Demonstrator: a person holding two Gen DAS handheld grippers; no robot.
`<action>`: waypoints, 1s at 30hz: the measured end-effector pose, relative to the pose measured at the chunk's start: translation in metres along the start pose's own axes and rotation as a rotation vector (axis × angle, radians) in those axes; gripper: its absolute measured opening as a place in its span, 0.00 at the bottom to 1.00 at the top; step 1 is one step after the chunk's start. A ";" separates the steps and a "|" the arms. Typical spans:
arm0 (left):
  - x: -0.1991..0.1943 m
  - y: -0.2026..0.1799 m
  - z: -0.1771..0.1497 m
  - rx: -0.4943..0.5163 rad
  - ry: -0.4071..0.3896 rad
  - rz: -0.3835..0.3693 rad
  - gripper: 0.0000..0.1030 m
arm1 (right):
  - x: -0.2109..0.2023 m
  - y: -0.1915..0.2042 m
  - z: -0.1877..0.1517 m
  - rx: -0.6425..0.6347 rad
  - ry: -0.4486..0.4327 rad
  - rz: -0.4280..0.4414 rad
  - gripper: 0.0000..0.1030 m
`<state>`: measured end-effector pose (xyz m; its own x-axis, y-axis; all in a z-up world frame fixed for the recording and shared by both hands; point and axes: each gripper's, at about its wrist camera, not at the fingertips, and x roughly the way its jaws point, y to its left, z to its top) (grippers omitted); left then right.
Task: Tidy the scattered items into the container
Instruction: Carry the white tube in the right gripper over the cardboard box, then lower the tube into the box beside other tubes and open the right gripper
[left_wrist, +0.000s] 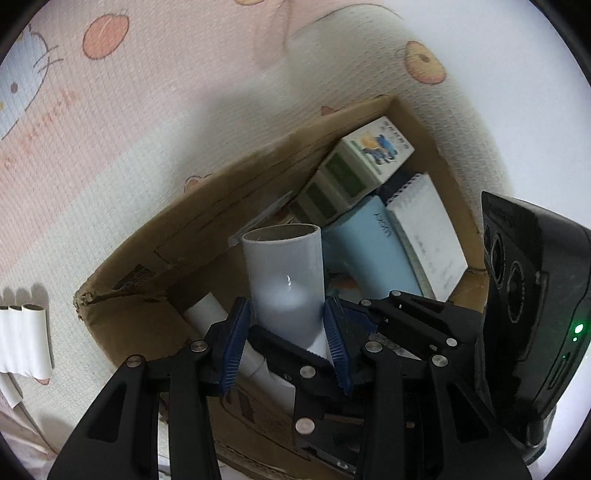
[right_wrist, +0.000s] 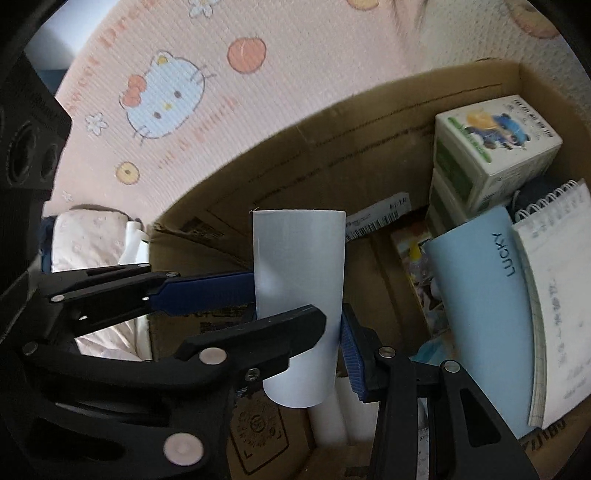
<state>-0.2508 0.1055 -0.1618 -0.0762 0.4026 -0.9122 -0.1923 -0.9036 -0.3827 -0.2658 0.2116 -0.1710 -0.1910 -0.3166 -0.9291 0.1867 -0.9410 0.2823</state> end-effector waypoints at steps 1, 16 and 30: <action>0.000 0.002 0.000 -0.003 -0.001 -0.001 0.43 | 0.002 0.001 0.001 -0.004 0.002 -0.006 0.38; -0.039 0.040 -0.010 -0.026 -0.148 -0.015 0.34 | 0.039 0.002 0.010 -0.046 0.124 -0.153 0.39; -0.054 0.052 -0.027 -0.028 -0.184 -0.084 0.33 | 0.098 0.001 0.014 -0.127 0.326 -0.282 0.39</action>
<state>-0.2304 0.0329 -0.1364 -0.2388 0.4939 -0.8361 -0.1784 -0.8687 -0.4622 -0.2978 0.1777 -0.2578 0.0583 0.0234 -0.9980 0.2919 -0.9564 -0.0054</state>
